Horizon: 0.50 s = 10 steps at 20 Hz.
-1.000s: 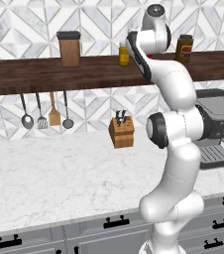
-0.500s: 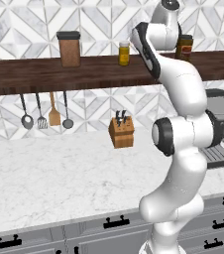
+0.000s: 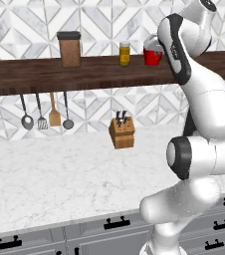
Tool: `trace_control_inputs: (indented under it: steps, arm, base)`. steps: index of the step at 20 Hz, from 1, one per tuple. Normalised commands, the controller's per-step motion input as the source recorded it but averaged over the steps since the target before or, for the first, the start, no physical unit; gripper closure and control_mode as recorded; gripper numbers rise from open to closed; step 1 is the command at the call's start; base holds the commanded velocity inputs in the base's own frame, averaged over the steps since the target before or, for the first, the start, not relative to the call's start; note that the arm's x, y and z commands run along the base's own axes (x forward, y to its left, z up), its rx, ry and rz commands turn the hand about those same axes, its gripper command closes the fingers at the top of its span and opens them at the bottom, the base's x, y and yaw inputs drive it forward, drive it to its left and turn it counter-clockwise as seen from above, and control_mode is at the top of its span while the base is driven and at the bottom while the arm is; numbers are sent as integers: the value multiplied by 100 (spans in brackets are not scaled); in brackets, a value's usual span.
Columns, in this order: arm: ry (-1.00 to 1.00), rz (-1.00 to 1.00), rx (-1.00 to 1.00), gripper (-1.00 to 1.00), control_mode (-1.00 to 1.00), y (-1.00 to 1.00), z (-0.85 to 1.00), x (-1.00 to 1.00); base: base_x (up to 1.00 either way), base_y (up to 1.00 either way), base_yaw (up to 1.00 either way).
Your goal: Gather all objects into one cabinet and sort the glasses and bowls to opposite sides.
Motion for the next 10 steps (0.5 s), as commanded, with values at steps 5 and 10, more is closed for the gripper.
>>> trace_control_inputs:
  steps: [5, 10]
  arm:
    - [-10, 33, -5, 100, -100, 0, 0, -100]
    - [-13, 33, -6, 100, -100, 0, 0, -100]
  base:
    - [0, 0, 0]
    - [0, 0, 0]
